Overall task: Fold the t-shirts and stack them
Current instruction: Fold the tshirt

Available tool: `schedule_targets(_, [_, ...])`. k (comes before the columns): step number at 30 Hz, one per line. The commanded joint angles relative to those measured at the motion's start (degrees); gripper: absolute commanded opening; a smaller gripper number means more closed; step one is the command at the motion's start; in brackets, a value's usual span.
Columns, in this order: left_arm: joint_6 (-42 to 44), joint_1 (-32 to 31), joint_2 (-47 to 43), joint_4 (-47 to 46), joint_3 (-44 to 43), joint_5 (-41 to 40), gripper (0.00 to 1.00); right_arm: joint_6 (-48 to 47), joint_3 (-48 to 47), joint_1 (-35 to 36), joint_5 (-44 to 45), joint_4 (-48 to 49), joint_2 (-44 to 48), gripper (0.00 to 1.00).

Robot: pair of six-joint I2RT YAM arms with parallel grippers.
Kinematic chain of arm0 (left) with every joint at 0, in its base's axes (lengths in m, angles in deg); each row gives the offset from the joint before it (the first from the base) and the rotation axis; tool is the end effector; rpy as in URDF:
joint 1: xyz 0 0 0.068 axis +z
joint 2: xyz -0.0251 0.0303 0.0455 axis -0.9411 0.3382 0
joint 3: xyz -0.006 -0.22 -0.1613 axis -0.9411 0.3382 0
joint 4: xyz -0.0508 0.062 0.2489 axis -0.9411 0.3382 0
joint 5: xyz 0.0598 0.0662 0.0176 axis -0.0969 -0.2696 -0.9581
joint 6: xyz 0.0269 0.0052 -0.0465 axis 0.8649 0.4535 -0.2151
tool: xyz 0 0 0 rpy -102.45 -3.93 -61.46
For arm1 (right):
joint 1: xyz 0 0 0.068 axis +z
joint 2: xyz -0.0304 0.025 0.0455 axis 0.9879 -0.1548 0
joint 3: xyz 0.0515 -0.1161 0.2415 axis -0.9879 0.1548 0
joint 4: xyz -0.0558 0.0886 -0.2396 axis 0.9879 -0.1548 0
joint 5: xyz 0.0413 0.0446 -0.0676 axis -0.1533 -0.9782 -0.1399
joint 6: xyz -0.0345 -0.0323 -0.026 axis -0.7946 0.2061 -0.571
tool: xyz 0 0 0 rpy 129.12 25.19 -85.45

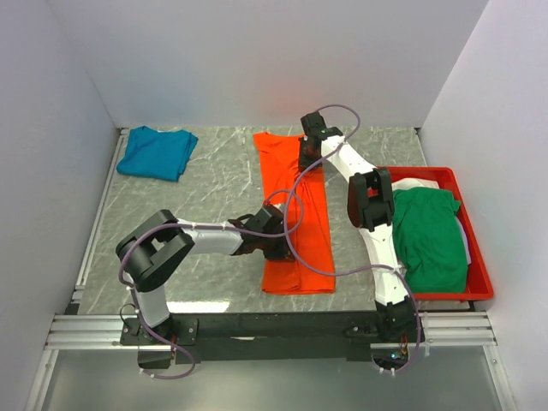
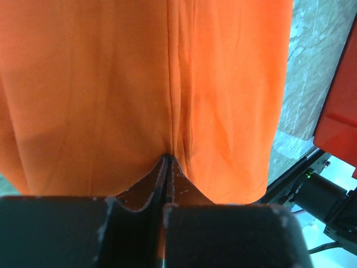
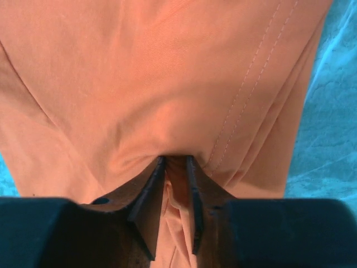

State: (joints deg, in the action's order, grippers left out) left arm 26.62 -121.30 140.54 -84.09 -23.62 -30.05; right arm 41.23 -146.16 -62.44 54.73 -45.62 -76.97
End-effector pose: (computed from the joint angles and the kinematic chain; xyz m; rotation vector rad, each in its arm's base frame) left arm 0.2164 -0.2790 0.1387 -0.0233 2.7143 -0.9655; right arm 0.5122 0.1730 0.1672 0.0261 2.6101 0.2446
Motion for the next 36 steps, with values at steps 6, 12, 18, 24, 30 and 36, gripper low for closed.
schedule_targets(6, [3.13,0.27,-8.31,3.50,1.76,-0.65,0.27,-2.85,1.54,-0.99,0.23,-0.93,2.94,0.47])
schedule_targets(12, [6.48,8.43,-13.68,7.02,-2.55,-2.06,0.34,-1.80,-0.31,-1.08,-0.12,-2.61,9.79,0.57])
schedule_targets(18, [6.65,17.84,-8.24,7.19,-8.69,0.14,0.24,4.51,20.04,-0.20,-4.51,6.34,26.30,0.57])
schedule_targets(24, [7.54,21.53,1.77,8.07,-17.65,1.97,0.21,9.54,49.40,6.12,-3.99,18.91,46.25,0.56])
schedule_targets(30, [8.50,21.98,8.11,9.57,-21.97,2.60,0.20,14.27,68.93,17.81,-1.53,24.81,59.53,0.55])
schedule_targets(36, [8.94,22.50,11.89,9.57,-22.24,2.33,0.19,18.50,77.21,30.02,2.33,28.06,64.20,0.54])
